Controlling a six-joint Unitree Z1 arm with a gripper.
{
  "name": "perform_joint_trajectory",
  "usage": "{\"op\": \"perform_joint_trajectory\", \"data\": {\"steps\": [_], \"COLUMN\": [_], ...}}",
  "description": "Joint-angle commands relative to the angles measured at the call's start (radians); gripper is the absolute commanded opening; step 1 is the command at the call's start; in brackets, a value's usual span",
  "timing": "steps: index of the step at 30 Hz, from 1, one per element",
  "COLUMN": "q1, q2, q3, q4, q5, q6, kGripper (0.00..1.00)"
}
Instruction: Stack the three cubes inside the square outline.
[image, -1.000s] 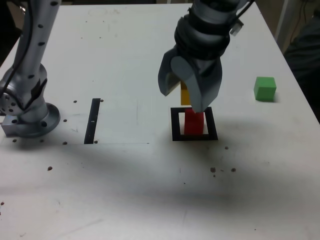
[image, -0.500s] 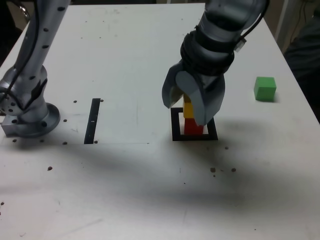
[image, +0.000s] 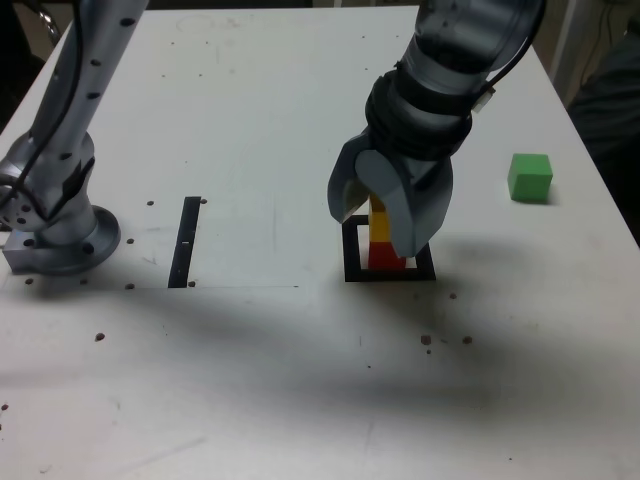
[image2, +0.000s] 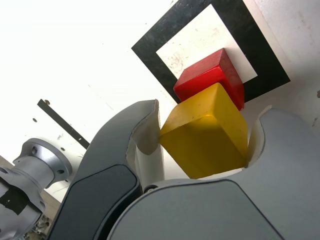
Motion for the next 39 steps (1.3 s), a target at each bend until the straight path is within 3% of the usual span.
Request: {"op": "perform_joint_trajectory", "data": {"steps": [1, 5, 8, 20, 32, 39], "q1": [0.004, 0.009, 0.012, 0.014, 0.018, 0.054], "q2": [0.007, 0.007, 0.006, -0.010, -0.105, -0.081], "q3": [0.004, 0.009, 0.013, 0.029, 0.023, -0.076], "q4": [-0.002, -0.003, -0.004, -0.004, 0.016, 0.052], "q5": [-0.003, -0.008, -0.009, -0.006, 0.059, 0.073], "q6": [0.003, 0.011, 0.014, 0.014, 0.015, 0.063], "kGripper": [0.47, 0.84, 0.97, 0.99, 1.00, 1.00]}}
